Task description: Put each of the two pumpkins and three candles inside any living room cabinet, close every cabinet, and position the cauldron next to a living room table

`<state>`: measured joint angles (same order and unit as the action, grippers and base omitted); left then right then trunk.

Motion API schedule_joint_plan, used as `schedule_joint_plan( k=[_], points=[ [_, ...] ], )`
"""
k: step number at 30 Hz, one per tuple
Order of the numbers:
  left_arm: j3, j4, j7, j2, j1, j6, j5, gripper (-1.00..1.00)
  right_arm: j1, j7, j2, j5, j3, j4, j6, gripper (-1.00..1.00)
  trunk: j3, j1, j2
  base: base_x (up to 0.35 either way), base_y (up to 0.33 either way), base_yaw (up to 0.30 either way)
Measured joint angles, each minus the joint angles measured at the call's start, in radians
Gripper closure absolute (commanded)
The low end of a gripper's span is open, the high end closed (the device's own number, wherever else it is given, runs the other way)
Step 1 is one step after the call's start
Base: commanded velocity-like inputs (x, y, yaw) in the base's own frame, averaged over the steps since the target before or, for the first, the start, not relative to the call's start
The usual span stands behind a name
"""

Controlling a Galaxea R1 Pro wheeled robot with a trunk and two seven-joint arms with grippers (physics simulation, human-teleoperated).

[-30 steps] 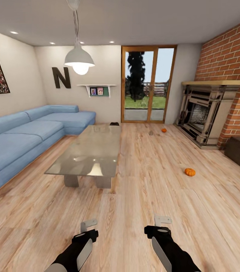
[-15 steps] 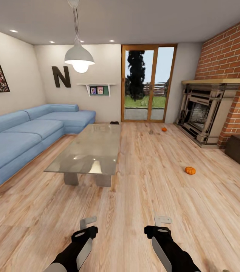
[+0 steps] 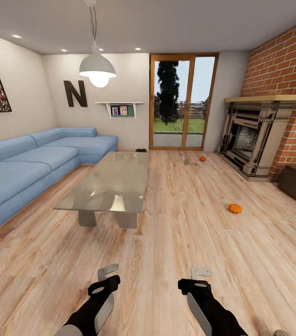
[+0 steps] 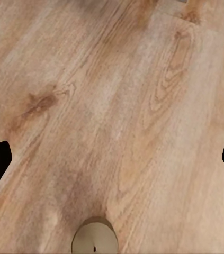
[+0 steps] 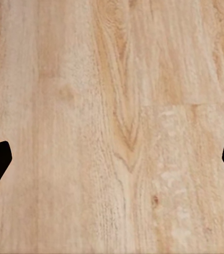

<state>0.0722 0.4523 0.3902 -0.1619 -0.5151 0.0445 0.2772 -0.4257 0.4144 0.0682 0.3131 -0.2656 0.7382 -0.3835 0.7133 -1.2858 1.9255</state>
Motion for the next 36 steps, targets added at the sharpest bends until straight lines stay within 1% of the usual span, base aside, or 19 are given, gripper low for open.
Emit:
schedule_joint_plan(
  k=[18, 26, 30, 33, 36],
  points=[
    [0.0, 0.0, -0.001, 0.0, 0.0, 0.002, 0.001, -1.0, 0.0, 0.0, 0.0, 0.0, 0.0, 0.0, 0.0, -1.0, 0.056, -0.069, 0.126, 0.0, 0.0, 0.0],
    [0.0, -0.002, -0.001, 0.0, 0.0, 0.014, 0.003, -1.0, 0.0, 0.0, 0.0, 0.0, 0.0, 0.0, 0.0, -1.0, 0.081, -0.1, 0.182, 0.0, 0.0, 0.0],
    [-0.001, -0.003, -0.001, 0.0, 0.0, 0.054, 0.002, -1.0, 0.0, 0.0, 0.0, 0.0, 0.0, 0.0, -0.001, -1.0, 0.094, -0.115, 0.21, 0.0, 0.0, 0.0],
    [-0.002, -0.003, -0.001, 0.0, 0.0, 0.112, 0.002, -1.0, 0.0, 0.0, 0.0, 0.0, 0.0, 0.0, -0.001, -1.0, 0.103, -0.127, 0.231, 0.0, 0.0, 0.0],
    [-0.003, -0.003, 0.001, 0.0, 0.0, 0.14, 0.002, -1.0, 0.0, 0.0, 0.0, 0.0, 0.0, 0.0, -0.001, -1.0, 0.113, -0.138, 0.252, 0.0, 0.0, 0.0]
  ],
)
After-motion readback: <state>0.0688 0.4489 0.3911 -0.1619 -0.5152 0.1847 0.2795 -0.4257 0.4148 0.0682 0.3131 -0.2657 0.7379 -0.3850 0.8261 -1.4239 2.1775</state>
